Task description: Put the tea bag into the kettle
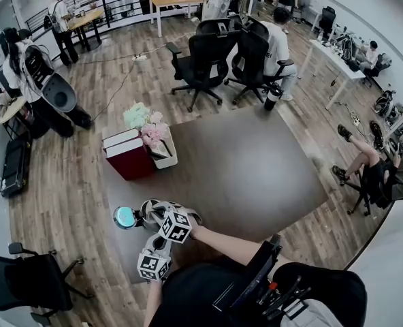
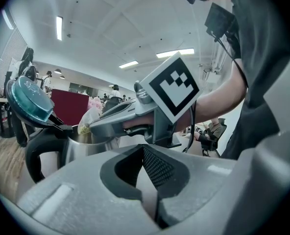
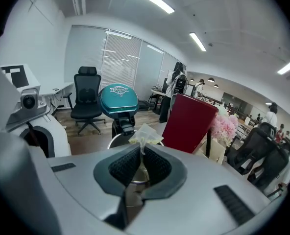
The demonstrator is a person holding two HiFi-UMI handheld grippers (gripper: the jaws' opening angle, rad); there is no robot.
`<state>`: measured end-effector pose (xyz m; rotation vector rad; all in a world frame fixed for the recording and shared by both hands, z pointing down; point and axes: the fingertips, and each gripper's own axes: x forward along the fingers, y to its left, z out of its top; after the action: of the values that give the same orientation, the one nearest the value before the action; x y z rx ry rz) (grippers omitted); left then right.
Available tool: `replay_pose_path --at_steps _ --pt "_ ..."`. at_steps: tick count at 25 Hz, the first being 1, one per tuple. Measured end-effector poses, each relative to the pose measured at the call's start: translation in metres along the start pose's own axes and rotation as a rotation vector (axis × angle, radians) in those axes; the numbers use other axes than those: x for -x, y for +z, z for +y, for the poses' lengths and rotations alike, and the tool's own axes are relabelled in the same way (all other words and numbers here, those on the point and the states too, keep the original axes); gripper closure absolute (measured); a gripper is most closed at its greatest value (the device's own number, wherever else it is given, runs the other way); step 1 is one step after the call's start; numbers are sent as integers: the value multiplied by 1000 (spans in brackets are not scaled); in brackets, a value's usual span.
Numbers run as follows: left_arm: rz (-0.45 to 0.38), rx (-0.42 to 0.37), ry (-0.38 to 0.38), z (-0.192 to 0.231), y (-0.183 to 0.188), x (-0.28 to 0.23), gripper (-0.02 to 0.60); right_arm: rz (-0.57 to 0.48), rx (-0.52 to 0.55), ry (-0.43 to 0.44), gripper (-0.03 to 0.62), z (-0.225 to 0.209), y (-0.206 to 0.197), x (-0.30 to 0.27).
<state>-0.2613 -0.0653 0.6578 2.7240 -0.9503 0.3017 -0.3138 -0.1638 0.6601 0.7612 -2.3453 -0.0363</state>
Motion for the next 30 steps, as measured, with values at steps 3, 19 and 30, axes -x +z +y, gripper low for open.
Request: replay_pose_path --at_steps 3,19,30 --pt "3 1 -5 -1 -1 -1 577 15 -5 2 569 0 -3 -2" --pt "12 14 -8 -3 -8 -3 577 42 -24 -3 568 -1 -10 -6" --pt "7 2 -24 -14 0 -12 577 31 -53 -14 568 -14 -19 4"
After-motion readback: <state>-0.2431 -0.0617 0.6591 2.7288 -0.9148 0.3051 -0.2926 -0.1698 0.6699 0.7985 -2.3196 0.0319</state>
